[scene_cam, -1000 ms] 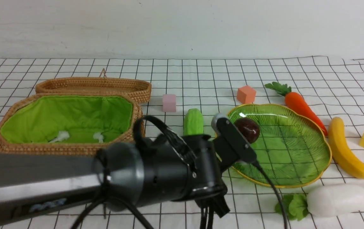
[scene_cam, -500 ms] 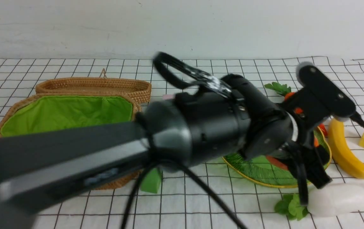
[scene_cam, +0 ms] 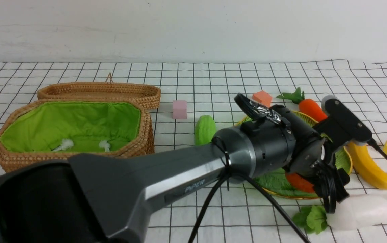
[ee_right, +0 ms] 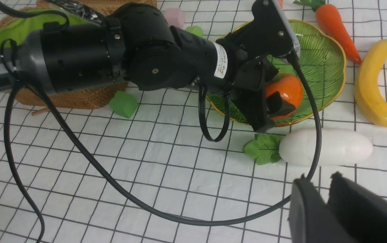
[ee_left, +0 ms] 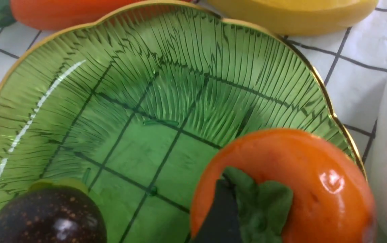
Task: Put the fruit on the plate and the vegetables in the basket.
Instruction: Grab a tomato with your left arm and place it on the plate on the right, then take a chayote with your left arm and place it on the basket on the left.
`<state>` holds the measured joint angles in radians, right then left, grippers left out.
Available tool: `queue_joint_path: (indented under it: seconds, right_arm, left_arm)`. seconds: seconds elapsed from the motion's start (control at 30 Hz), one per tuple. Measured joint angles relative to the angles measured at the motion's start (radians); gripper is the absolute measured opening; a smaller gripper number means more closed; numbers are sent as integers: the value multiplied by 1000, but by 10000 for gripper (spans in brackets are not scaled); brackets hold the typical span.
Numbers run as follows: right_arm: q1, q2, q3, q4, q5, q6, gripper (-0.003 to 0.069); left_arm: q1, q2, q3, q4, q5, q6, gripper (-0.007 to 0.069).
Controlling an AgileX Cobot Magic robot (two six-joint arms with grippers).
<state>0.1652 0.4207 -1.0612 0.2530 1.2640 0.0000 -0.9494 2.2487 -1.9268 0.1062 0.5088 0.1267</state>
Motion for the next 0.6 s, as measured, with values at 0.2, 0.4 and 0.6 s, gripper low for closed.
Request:
queue_joint_path:
  seconds: [0.2, 0.4, 0.6]
  right_arm:
    - [0, 0, 0, 5, 0, -19, 127]
    - [0, 0, 0, 31, -11, -52, 130]
    - [0, 0, 0, 185, -99, -184, 130]
  left_arm:
    - [0, -93, 0, -22, 154, -17, 657]
    - [26, -275, -3, -20, 420, -127, 393]
    - [168, -334, -8, -27, 575, -218, 0]
